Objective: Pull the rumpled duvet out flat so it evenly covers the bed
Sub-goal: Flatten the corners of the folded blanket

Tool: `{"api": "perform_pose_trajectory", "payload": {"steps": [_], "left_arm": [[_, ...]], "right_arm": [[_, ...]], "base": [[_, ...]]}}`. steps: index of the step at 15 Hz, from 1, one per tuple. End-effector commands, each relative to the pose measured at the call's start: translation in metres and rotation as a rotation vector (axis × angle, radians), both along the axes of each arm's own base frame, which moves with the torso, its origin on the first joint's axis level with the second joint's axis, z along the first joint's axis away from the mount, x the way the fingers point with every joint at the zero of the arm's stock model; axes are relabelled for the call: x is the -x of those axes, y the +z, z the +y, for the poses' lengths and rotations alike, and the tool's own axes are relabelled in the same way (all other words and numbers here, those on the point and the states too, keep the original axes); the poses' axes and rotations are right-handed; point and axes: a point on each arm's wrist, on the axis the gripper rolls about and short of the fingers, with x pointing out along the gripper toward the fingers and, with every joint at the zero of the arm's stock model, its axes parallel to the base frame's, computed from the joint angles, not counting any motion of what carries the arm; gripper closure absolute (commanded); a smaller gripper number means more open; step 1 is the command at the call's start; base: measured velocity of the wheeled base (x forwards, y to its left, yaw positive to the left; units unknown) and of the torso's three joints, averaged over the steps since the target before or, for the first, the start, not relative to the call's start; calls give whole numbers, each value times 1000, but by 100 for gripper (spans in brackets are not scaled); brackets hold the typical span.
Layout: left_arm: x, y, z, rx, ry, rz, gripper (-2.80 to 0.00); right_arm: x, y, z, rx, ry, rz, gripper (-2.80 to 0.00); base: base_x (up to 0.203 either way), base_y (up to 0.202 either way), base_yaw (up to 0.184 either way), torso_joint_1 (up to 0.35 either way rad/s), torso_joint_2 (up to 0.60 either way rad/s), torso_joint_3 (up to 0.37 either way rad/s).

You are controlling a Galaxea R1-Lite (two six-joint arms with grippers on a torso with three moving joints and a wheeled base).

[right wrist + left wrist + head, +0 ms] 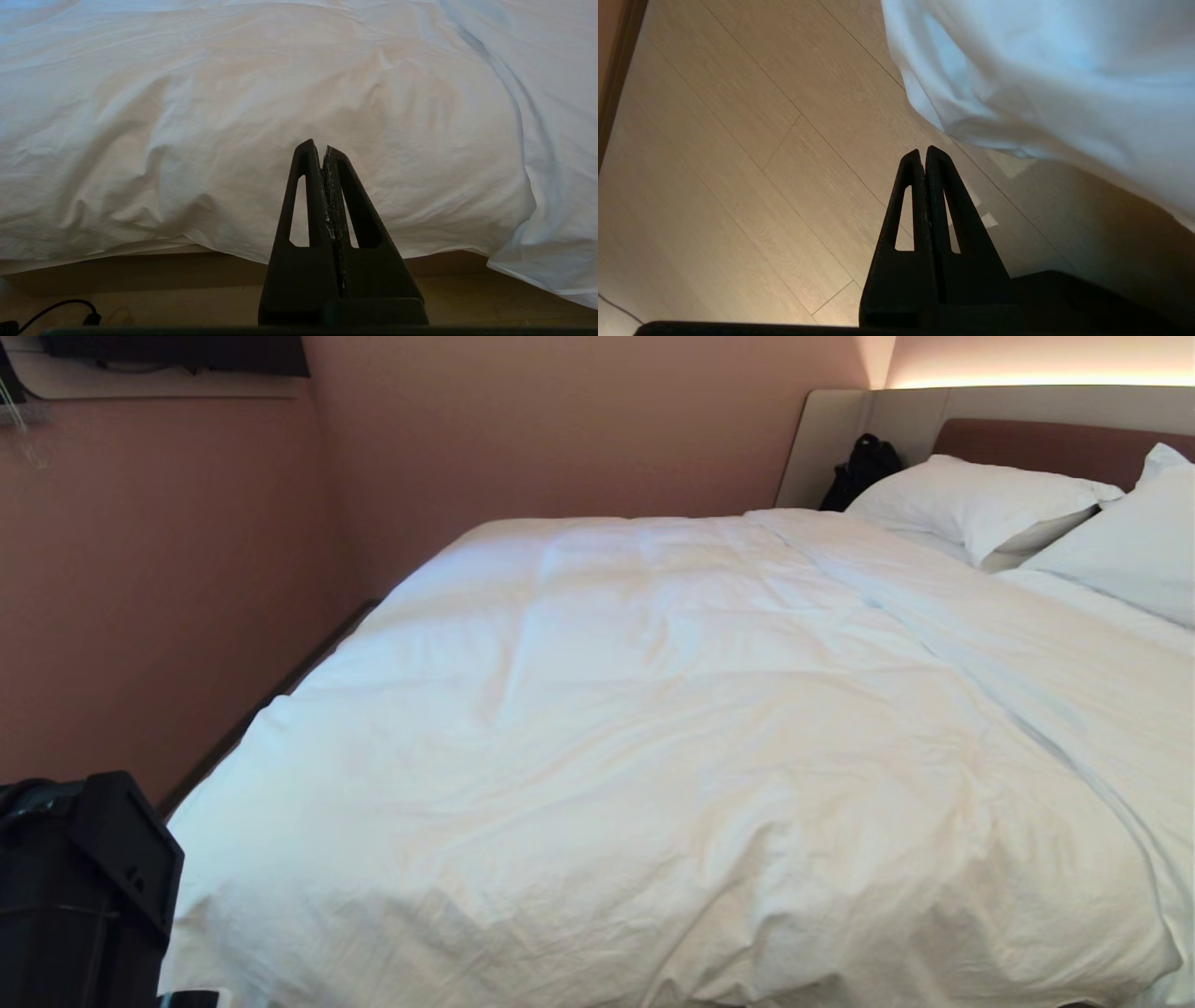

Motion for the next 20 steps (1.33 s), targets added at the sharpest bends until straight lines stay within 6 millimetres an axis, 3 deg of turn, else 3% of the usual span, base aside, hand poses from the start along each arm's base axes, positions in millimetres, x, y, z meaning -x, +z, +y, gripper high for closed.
{"api": "perform_pose_trajectory", "payload": {"steps": [1,6,9,12,16,20], "left_arm": [[-4,4,2,-5,13,-46,0],[-13,47,13,-3,69,-243,0],[-14,76,15,74,49,-375,0],[-12,91,16,179,-2,-451,0],[-30,69,22,233,-51,-460,0],[-31,40,24,199,-91,-435,0]], "right_arm": [[0,0,0,1,0,0,0],[0,0,0,1,1,0,0],[0,0,0,1,0,0,0],[0,0,0,1,1,0,0],[0,0,0,1,0,0,0],[0,0,0,-1,1,0,0]], "base": [[0,0,0,0,0,0],[0,0,0,0,0,0],[0,0,0,0,0,0],[0,0,0,0,0,0],[0,0,0,0,0,0],[0,0,0,0,0,0]]}}
